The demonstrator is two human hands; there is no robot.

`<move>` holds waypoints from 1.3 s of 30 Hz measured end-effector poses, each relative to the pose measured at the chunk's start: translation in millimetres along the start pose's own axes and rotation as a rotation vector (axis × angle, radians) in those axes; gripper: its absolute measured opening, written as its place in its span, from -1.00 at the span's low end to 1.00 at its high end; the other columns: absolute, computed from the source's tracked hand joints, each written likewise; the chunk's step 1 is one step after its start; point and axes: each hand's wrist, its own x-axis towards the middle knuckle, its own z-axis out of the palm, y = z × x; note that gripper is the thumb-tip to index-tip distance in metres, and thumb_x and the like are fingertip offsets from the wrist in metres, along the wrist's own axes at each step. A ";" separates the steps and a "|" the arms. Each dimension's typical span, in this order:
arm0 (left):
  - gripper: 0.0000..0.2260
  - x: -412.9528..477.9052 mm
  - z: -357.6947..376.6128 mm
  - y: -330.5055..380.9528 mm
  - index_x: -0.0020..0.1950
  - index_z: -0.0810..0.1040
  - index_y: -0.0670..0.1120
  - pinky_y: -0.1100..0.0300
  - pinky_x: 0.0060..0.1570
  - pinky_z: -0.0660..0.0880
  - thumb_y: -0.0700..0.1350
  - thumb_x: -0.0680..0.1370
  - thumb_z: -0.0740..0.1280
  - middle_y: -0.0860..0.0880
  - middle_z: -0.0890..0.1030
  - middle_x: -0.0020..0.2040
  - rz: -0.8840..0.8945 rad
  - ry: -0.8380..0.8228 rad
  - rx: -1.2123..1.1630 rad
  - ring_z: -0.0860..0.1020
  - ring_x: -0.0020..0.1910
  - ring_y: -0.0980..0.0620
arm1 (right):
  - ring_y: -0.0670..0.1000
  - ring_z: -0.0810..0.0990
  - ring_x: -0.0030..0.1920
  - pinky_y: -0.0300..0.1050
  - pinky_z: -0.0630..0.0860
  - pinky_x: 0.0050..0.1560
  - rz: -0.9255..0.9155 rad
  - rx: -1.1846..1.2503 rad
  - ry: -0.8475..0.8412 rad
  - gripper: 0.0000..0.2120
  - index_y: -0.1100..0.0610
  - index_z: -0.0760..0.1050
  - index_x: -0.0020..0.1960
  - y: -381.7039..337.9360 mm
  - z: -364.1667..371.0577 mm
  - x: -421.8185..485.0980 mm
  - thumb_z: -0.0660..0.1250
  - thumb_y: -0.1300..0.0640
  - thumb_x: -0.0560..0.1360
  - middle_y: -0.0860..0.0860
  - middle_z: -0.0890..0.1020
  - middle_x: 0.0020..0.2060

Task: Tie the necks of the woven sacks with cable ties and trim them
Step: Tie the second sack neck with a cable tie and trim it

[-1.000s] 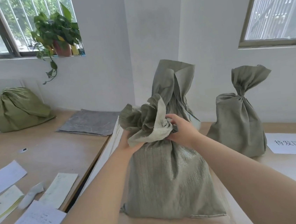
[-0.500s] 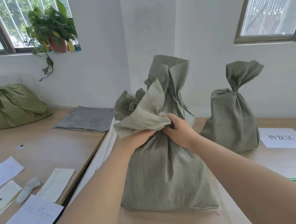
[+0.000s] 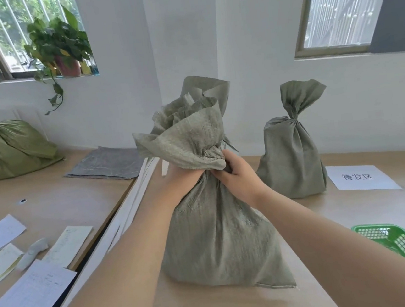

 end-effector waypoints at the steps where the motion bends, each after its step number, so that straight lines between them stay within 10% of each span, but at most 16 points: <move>1: -0.59 -4.7 10.7 8.8 0.41 0.46 -0.09 0.19 0.16 0.43 -0.10 0.58 0.41 -0.03 0.56 0.32 0.034 0.006 -0.008 0.50 0.36 -0.09 | 0.15 0.52 -0.15 0.08 0.52 -0.02 -0.003 0.016 0.017 -0.83 0.13 0.49 0.05 -0.7 -7.9 -6.2 0.32 0.03 0.56 0.10 0.59 -0.18; 8: -0.80 -50.0 79.7 52.1 0.00 0.55 0.22 0.43 -0.11 0.43 -0.10 0.56 0.44 0.29 0.59 -0.03 0.201 -0.159 -0.155 0.55 -0.11 0.46 | -0.20 0.51 -0.12 -0.21 0.45 -0.01 0.002 0.077 0.091 -0.91 0.14 0.53 0.09 -0.1 -75.2 -59.0 0.33 0.18 0.59 -0.20 0.58 -0.17; 14: -0.84 -75.4 153.5 83.5 0.02 0.66 0.15 0.20 0.12 0.54 -0.11 0.54 0.45 0.19 0.71 -0.01 0.187 -0.204 -0.214 0.63 0.07 0.24 | 0.10 0.58 0.08 0.03 0.50 0.17 0.060 0.122 0.127 -0.82 0.12 0.53 0.12 6.6 -145.4 -104.4 0.31 0.07 0.58 0.11 0.63 0.01; 18: -0.97 -89.1 203.8 99.5 -0.09 0.69 0.16 -0.02 0.19 0.57 0.04 0.49 0.46 0.09 0.73 -0.02 0.152 -0.198 -0.158 0.66 0.06 0.11 | -0.05 0.59 0.15 -0.07 0.50 0.21 0.115 0.173 0.145 -0.80 0.06 0.53 0.18 16.6 -186.7 -134.5 0.30 0.06 0.58 -0.06 0.65 0.07; 26: -0.95 -114.1 280.5 117.0 -0.11 0.68 0.12 0.07 0.11 0.58 0.02 0.52 0.42 0.14 0.74 -0.13 0.080 -0.305 -0.174 0.69 -0.08 0.18 | 0.18 0.57 0.21 0.28 0.45 0.31 0.252 0.333 0.276 -0.73 0.10 0.53 0.17 43.1 -253.4 -189.2 0.33 0.02 0.51 0.19 0.61 0.13; 31: -0.87 -118.3 305.2 121.1 0.06 0.65 -0.05 0.30 -0.19 0.58 -0.18 0.61 0.31 0.06 0.75 -0.12 0.040 -0.322 -0.328 0.70 -0.10 0.12 | 0.17 0.61 0.22 0.27 0.49 0.30 0.327 0.494 0.365 -0.71 0.11 0.53 0.23 51.2 -279.9 -214.6 0.36 0.07 0.54 0.15 0.66 0.16; 39: -0.86 -114.0 321.5 116.9 0.19 0.58 0.03 0.29 -0.03 0.56 -0.09 0.67 0.28 0.08 0.69 0.13 -0.059 -0.406 -0.494 0.66 0.06 0.15 | 0.10 0.69 0.11 0.15 0.58 0.20 0.416 0.494 0.478 -0.85 0.07 0.60 0.13 38.1 -302.7 -233.9 0.38 0.12 0.57 0.06 0.73 0.04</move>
